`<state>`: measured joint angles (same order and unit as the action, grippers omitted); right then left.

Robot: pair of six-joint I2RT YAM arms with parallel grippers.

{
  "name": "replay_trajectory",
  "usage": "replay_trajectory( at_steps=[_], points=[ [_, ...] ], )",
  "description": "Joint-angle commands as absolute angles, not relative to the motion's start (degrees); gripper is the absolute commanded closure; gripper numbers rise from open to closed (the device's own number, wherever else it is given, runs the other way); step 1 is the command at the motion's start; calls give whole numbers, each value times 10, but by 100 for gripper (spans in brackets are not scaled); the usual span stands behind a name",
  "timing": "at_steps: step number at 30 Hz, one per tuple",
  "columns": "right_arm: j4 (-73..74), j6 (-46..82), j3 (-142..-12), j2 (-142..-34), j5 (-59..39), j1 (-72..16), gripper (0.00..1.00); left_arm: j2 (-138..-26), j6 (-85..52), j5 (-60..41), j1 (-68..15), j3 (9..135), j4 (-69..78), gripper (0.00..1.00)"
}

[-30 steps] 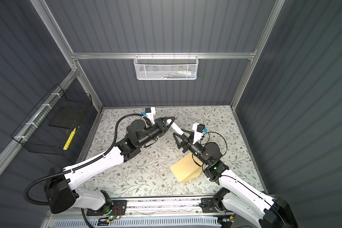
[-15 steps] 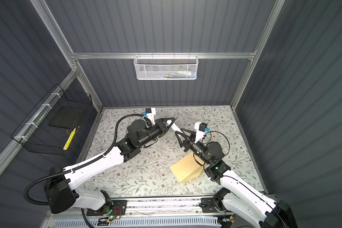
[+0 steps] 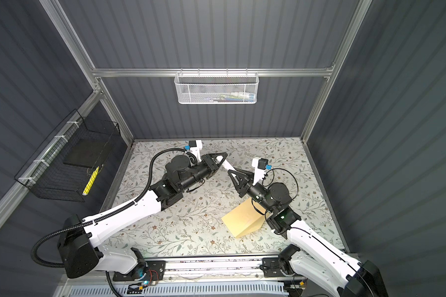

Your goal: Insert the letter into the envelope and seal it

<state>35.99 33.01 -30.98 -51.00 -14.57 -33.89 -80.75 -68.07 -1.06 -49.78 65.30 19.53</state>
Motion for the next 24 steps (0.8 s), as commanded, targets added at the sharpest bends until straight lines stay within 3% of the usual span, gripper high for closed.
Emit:
replay_trajectory(
  at_steps=[1, 3, 6, 9, 15, 24],
  points=[
    [355, 342, -326, -511, -144, -336, 93, -800, -670, -14, -496, 657, 198, 88],
    [358, 344, -323, -511, -139, -336, 96, -801, -675, -17, -497, 656, 207, 74],
    [359, 345, -318, -507, -111, -337, 100, -794, -691, -11, -497, 648, 213, 36],
    [390, 347, -299, -503, -66, -341, 100, -774, -700, 6, -497, 633, 213, 24],
    [504, 335, -270, -536, -14, -361, 100, -757, -743, 40, -510, 597, 237, 16],
    [582, 309, -278, -598, 7, -395, 100, -806, -781, 22, -520, 613, 286, 21]
  ],
)
